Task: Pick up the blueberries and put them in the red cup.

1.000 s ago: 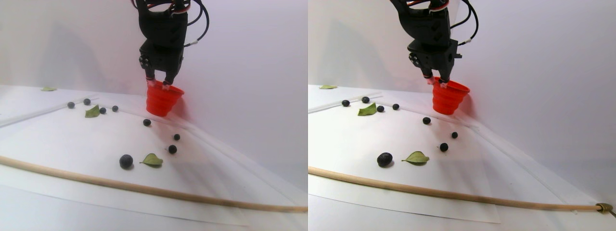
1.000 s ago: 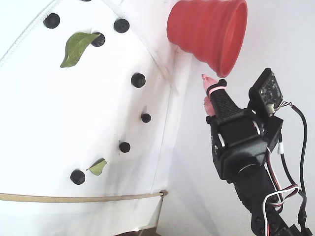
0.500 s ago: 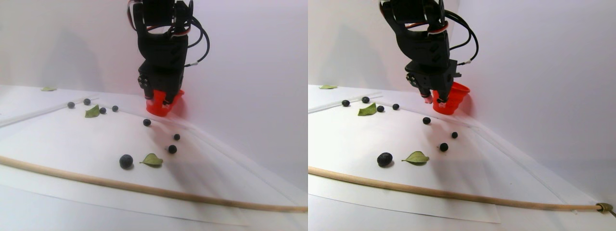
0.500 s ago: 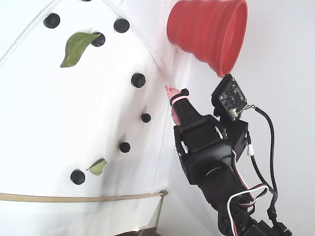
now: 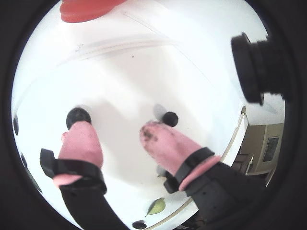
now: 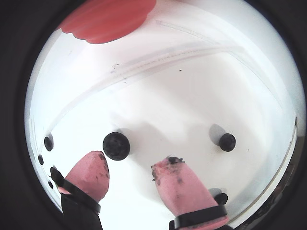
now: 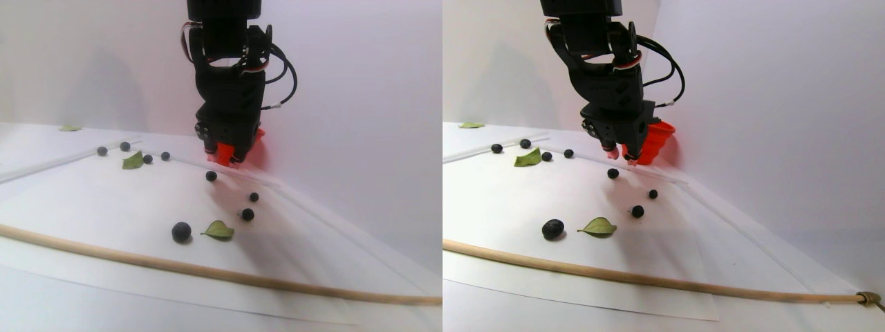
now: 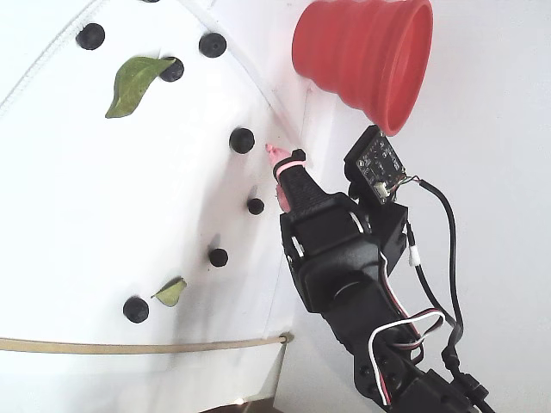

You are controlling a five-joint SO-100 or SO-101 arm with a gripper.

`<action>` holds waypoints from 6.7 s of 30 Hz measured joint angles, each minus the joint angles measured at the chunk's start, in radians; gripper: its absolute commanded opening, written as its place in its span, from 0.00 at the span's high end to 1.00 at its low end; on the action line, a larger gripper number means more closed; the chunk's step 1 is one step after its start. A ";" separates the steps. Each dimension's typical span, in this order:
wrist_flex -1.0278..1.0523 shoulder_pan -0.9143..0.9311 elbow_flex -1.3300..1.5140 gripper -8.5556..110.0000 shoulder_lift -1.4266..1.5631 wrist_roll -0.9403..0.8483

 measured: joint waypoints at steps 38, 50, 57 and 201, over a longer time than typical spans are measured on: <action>-0.038 -0.052 -0.183 0.77 -0.209 0.035; -0.057 -0.052 -0.202 0.78 -0.242 0.009; -0.057 -0.052 -0.204 0.80 -0.250 -0.005; 0.150 0.067 -0.385 0.81 0.063 -0.296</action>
